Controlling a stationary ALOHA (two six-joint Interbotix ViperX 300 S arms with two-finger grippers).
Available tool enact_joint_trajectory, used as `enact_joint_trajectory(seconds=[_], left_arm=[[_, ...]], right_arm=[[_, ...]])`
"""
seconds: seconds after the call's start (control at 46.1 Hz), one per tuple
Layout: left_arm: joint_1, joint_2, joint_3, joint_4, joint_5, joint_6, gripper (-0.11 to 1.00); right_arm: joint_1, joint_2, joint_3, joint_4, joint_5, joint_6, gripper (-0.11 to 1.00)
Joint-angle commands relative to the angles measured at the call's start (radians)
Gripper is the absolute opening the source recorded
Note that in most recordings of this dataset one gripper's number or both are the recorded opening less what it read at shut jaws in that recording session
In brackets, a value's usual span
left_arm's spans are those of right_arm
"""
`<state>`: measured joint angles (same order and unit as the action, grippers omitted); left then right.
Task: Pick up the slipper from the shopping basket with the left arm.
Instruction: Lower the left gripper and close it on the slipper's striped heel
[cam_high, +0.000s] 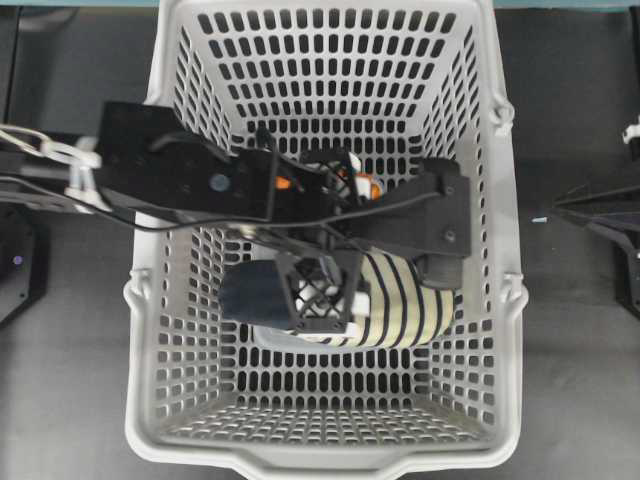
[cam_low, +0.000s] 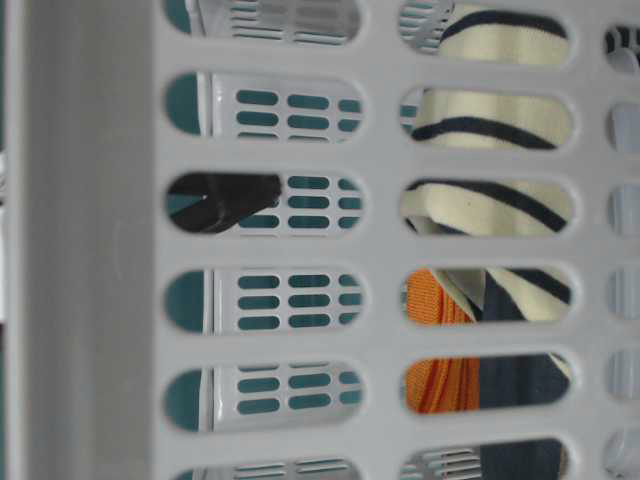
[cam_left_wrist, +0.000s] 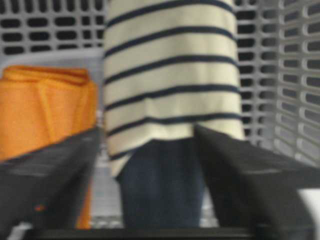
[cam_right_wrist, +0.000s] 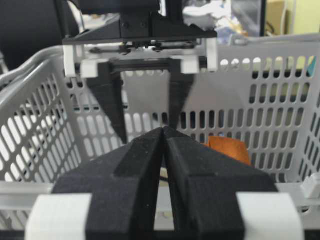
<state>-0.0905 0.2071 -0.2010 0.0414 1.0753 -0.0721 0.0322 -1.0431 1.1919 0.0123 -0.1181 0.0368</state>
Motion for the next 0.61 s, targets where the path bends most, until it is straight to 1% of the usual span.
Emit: enact_joint_trajectory(seconds=[0.0,0.043,0.087,0.195,0.325,0.455,0.586], left_arm=[[-0.017,0.014,-0.034,0.003,0.011,0.002,0.79],[-0.023,0.029,-0.037,0.003,0.012,0.002,0.87],[-0.031,0.043,-0.037,0.003,0.012,0.002,0.91],[-0.040,0.074,-0.029,0.003,0.011,-0.017,0.90],[-0.038,0.106,0.006,0.003,0.003,-0.029,0.90],[-0.038,0.117,0.040,0.003,-0.037,-0.038,0.90],[-0.038,0.112,0.069,0.003,-0.077,-0.029,0.89]], right_arm=[[0.005,0.006,-0.006,0.003,0.002,0.002,0.00],[0.006,0.006,-0.006,0.003,0.005,0.002,0.00],[0.008,0.005,-0.006,0.003,0.006,0.002,0.00],[0.012,0.005,-0.006,0.003,0.006,0.002,0.00],[0.012,0.006,-0.005,0.003,0.006,0.002,0.00],[0.012,0.006,-0.003,0.003,0.006,0.002,0.00],[0.012,0.006,-0.003,0.003,0.008,0.017,0.00]])
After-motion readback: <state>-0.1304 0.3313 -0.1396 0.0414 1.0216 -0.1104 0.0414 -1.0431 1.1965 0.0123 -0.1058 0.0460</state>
